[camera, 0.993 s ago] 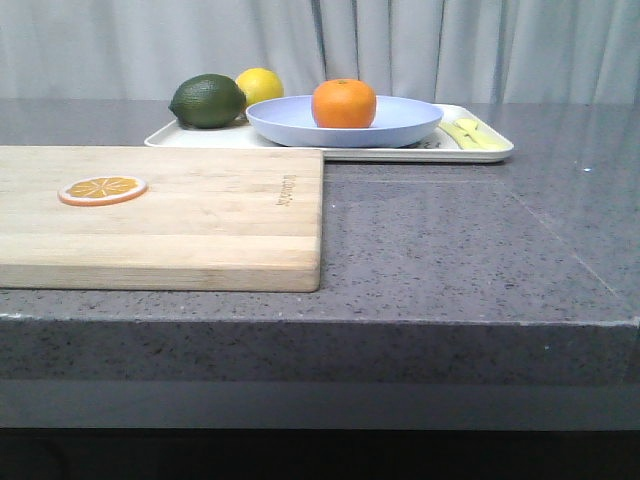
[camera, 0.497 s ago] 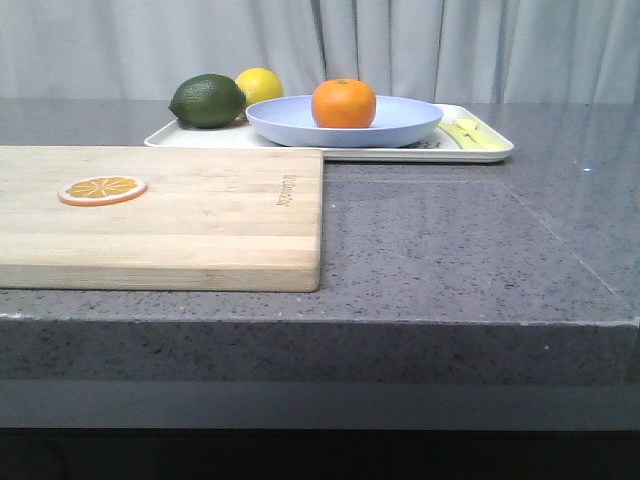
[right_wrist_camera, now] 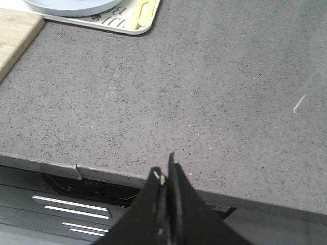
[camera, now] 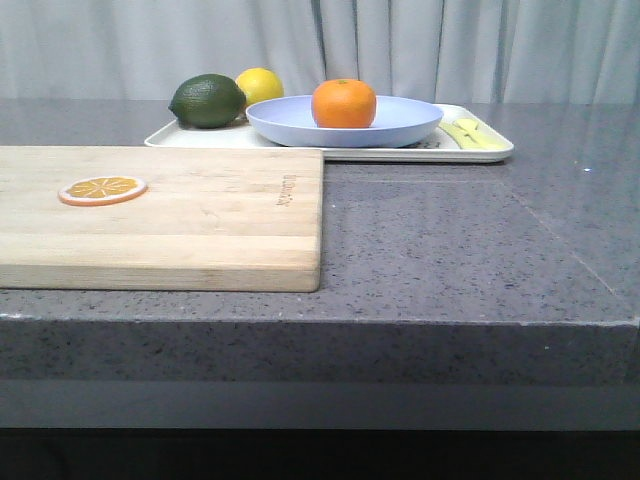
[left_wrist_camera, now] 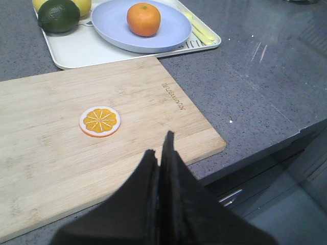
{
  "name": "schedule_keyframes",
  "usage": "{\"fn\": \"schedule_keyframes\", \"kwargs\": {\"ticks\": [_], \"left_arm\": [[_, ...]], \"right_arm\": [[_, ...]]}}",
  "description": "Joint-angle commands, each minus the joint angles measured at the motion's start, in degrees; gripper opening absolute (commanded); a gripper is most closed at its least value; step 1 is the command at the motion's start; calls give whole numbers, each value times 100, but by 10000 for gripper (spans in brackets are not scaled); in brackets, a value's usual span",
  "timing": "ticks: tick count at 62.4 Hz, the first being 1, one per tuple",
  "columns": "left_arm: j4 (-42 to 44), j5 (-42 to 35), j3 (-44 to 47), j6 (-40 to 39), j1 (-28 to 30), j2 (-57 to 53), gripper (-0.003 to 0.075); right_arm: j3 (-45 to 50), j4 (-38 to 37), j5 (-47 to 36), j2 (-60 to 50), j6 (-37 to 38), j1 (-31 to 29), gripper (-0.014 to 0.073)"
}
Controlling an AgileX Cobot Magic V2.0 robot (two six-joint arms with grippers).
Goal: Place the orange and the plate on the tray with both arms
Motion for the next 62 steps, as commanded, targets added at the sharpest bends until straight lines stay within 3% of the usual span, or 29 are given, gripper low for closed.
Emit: {"fn": "schedule_keyframes", "kwargs": {"ticks": [1,14,25,40,62], "left_arm": [[-64,-374,-144,-49,22,45,-20],[-50,-653,97,-49,51,-224,-20],[460,-1508,957,-49,1017,-1138,-20],[485,-2266,2190,-49,2247,-2261,-20],[1000,-3320,3368,-724,2412,-2716,-20]], "right_arm": [[-117,-86,-373,57,-6,-16,-68],[-117,-86,-373,57,-6,-16,-68],[-117,-86,-373,57,-6,-16,-68],[-117,-86,-373,57,-6,-16,-68],[-117,-86,-376,57,-6,-16,-68]]}}
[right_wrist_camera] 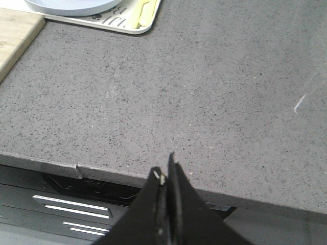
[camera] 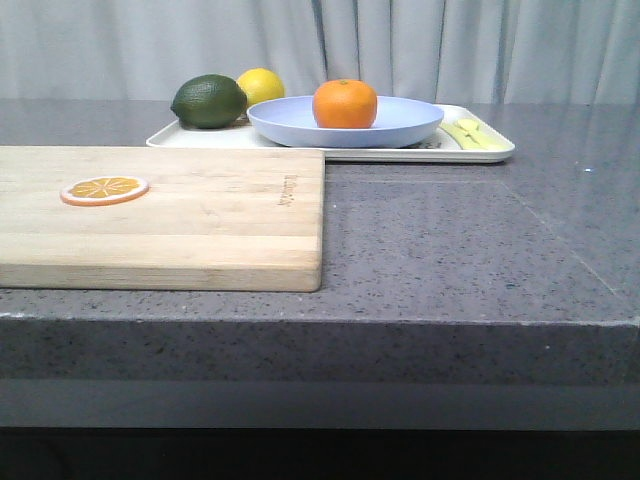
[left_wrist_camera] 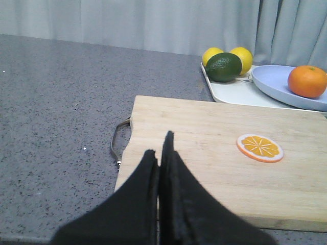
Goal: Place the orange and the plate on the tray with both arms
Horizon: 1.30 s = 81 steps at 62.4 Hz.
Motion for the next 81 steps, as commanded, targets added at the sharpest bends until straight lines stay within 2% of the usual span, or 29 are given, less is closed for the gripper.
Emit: {"fn": "schedule_keyframes", "kwargs": {"ticks": [1,25,81], "left_arm": [[113,-856,69,-138,15,-104,-20],[113,-2538,1223,-148,15,-104,-20],[113,-2492,1208,-148,-61,-104,-20]], "right_arm": [[-117,-86,-376,57,-6,-16,-68],[-117,-86,-376,57,-6,-16,-68],[-117,-86,-376,57,-6,-16,-68]]}}
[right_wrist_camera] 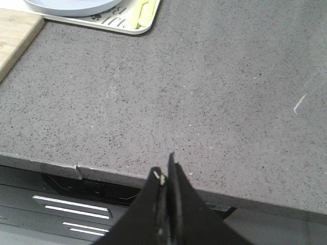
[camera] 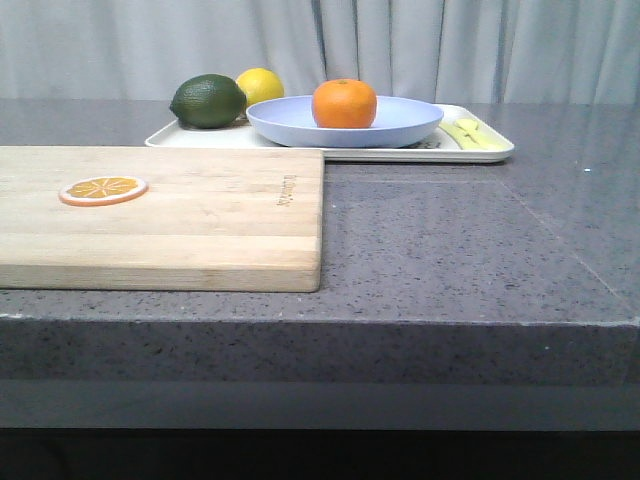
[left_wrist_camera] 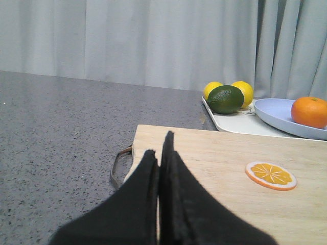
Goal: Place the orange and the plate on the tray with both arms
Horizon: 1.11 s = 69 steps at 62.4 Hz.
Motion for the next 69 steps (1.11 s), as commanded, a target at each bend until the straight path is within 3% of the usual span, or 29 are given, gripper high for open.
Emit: {"fn": "schedule_keyframes", "kwargs": {"ticks": [1,38,69], "left_arm": [[0,-476,149,-69,-48,-104,-20],[0,-476,149,-69,-48,-104,-20],[0,-476,149,-69,-48,-104,-20]], "right_arm": [[-117,-83,-376,57,-6,-16,-68],[34,-97,-590,-33,-6,-16,-68],[3673,151,-5378,-1551,-6,-614,-68]]}}
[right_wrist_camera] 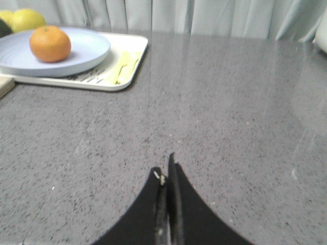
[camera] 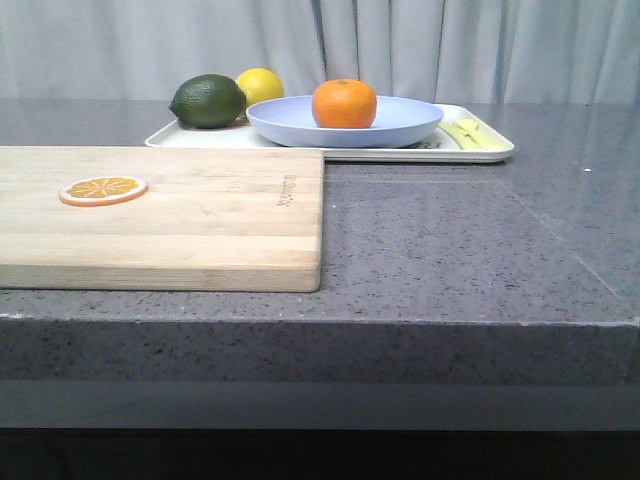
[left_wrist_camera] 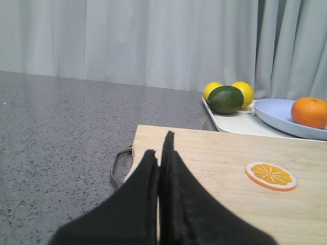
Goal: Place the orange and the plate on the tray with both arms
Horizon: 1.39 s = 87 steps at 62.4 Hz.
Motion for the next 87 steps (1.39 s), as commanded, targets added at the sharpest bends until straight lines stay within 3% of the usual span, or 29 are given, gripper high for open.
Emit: {"fn": "schedule_keyframes", "kwargs": {"ticks": [1,15,87], "left_arm": [[0,-476,149,-69,-48,-104,-20],[0,-476,149,-69,-48,-104,-20],[0,-476,149,-69,-48,-93,-20]], "right_arm": [[375,18,-1387,-155,-6,-34,-68],[1265,18,-2273,-649,-6,-91,-68],[1255,18,-2011,-713,-6,-254,-68]]}}
